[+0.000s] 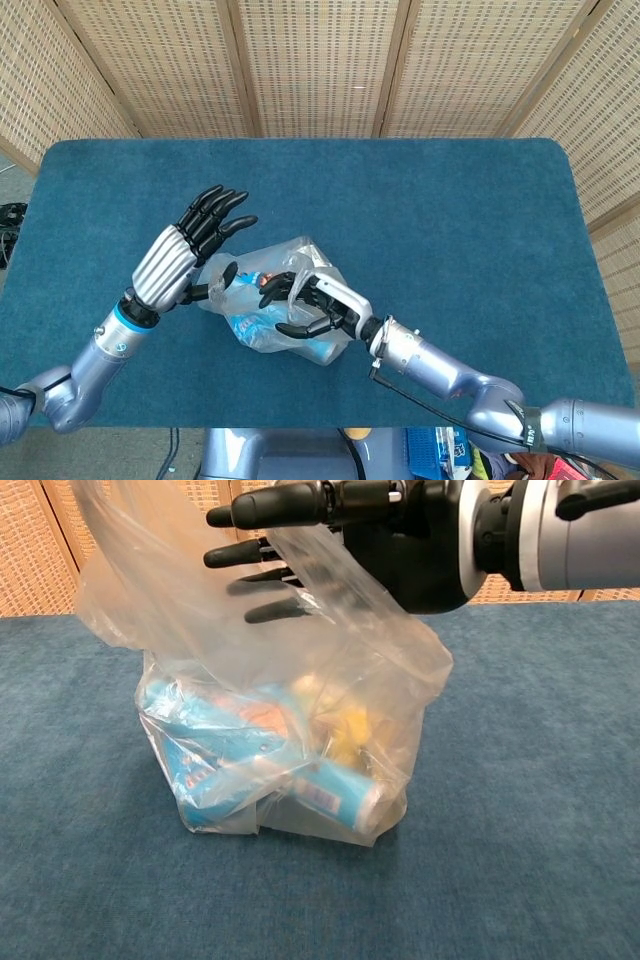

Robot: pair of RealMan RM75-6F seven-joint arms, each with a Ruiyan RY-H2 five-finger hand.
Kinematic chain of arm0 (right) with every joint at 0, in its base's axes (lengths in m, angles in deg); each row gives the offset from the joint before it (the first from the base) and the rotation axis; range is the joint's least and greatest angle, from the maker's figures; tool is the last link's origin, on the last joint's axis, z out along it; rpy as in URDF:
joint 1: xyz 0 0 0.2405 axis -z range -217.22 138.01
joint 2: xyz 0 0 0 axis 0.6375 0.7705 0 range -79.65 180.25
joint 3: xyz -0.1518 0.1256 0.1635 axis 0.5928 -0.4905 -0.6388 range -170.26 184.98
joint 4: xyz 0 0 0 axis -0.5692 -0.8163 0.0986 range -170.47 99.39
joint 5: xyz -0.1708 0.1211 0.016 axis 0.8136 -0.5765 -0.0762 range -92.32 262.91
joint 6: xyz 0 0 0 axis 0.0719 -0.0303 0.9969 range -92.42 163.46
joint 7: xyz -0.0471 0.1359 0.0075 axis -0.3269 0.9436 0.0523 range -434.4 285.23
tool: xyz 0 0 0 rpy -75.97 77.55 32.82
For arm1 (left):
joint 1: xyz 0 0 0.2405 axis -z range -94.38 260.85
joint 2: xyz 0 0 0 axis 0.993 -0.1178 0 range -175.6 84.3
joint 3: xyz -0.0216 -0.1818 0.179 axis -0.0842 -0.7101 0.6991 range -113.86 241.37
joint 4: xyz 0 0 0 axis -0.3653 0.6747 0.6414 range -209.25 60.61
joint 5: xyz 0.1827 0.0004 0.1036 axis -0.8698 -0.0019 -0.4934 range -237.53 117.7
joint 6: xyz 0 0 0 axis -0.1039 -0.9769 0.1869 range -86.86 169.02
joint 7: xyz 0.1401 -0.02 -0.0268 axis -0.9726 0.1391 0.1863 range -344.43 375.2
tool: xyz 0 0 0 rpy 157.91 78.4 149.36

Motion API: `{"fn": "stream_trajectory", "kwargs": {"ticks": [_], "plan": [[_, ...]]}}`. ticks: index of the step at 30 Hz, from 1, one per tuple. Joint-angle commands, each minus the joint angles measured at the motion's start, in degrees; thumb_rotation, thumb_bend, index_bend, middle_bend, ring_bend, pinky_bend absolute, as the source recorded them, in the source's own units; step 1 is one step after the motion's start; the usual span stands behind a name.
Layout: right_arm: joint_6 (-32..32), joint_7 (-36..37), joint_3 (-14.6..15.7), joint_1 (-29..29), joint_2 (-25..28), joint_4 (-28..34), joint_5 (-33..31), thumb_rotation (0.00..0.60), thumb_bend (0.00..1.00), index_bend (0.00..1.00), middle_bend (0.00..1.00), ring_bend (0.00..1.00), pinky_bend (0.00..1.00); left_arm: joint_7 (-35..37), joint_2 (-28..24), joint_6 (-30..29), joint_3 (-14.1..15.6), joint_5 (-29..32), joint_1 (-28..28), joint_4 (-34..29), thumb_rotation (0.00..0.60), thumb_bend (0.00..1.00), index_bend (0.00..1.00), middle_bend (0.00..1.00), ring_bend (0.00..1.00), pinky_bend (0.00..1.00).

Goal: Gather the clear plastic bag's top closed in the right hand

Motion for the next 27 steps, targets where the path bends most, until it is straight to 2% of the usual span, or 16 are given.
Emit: {"fn": "stream_trajectory", "kwargs": {"ticks": [1,6,13,22,27], "plan": [[-0.2,0.0,-0.1,0.2,0.0,0.0,-0.3,0.6,0.36,0.32,0.38,0.2,0.16,0.3,-0.4,0.1,-0.2,0.5,-0.1,0.4,0.6,0.55,0.12,0.0,0.0,0.0],[-0.6,1.1,-0.9,0.9,0.0,0.1,-0.4,0.6,0.36,0.32,0.38,0.2,0.16,0.8,-0.6,0.5,-0.7,1.3,0.2,1.2,0.6,0.55,0.11,0.0,0.0,0.0],[1.0,5.2,-3.7,0.3,-1.4,0.8,-1.5,0.6,0.37,0.32,0.38,0.2,0.16,0.2,-0.4,2.2,-1.7,3.0,1.3,0.5,0.6,0.55,0.12,0.0,0.0,0.0],[3.0,7.5,-5.9,-1.1,-3.3,0.4,-4.7,0.6,0.15,0.29,0.38,0.2,0.16,-1.4,-0.5,3.8,-3.0,4.6,2.5,-1.0,0.6,0.55,0.12,0.0,0.0,0.0],[3.2,7.1,-6.2,-1.4,-4.3,0.1,-5.5,0.6,0.16,0.29,0.38,0.19,0.16,-1.8,0.0,4.3,-3.1,5.1,2.9,-1.0,0.6,0.55,0.11,0.0,0.0,0.0]]}}
